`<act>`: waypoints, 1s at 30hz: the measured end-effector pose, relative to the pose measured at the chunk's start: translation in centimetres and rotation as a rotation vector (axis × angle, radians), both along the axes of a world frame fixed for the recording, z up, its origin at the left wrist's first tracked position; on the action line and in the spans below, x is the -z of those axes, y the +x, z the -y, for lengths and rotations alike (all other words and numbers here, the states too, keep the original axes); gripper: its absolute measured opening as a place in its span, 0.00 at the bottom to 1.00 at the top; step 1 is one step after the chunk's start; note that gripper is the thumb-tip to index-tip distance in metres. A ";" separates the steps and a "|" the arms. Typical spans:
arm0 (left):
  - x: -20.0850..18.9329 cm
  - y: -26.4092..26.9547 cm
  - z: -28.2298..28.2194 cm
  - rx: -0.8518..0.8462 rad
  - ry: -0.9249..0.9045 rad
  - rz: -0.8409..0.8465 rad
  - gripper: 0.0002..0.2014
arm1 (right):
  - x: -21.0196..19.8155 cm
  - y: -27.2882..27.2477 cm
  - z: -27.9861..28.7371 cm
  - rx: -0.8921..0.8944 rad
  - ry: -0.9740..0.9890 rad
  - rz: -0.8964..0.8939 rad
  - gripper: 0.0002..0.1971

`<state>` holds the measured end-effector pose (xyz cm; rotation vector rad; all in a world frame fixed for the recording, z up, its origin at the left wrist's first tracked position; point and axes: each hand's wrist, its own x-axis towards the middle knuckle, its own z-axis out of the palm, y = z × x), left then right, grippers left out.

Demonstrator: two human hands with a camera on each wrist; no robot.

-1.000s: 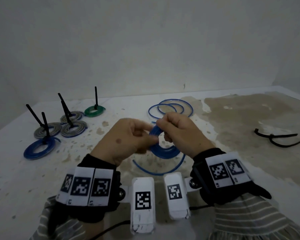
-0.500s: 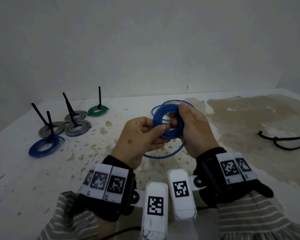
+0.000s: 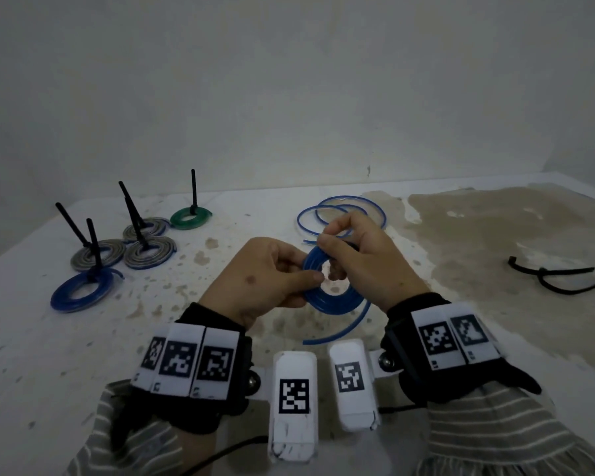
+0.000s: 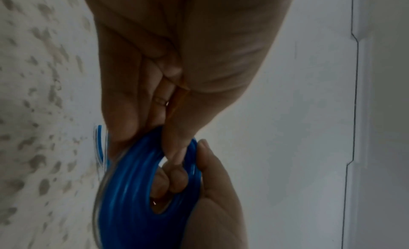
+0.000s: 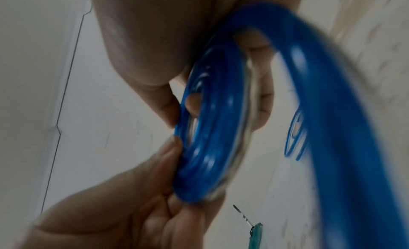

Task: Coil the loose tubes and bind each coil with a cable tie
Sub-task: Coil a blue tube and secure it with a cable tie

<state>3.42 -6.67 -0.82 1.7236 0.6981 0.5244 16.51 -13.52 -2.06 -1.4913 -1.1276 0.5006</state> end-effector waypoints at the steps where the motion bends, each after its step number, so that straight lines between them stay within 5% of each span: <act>1: 0.0 0.1 0.0 -0.025 -0.012 0.038 0.03 | 0.0 0.0 0.0 0.018 0.039 -0.040 0.04; 7: 0.1 0.6 -0.2 -0.157 -0.215 0.326 0.02 | -0.1 -0.3 -0.5 -0.012 0.157 -0.278 0.16; 12: 0.3 0.9 0.2 -0.069 -0.334 0.341 0.01 | 0.0 -0.2 -0.7 -0.039 0.206 -0.458 0.19; 16: 0.3 0.5 0.0 0.013 -0.164 0.167 0.06 | -0.1 0.3 -0.2 -0.047 0.100 -0.207 0.18; 19: 0.0 0.1 -0.6 -0.046 -0.028 0.212 0.15 | 0.1 0.1 -0.2 -0.102 -0.045 -0.015 0.20; 23: -0.2 -0.7 -1.0 -0.035 0.158 0.079 0.15 | 0.2 -0.4 -0.3 -0.144 -0.101 0.034 0.12; 27: -0.3 -0.8 -0.4 0.106 0.174 -0.060 0.19 | 0.2 -0.3 0.2 -0.127 -0.132 0.102 0.08; 30: -0.4 -0.7 -0.2 0.111 0.108 0.004 0.22 | 0.1 -0.4 0.2 -0.113 -0.067 0.147 0.09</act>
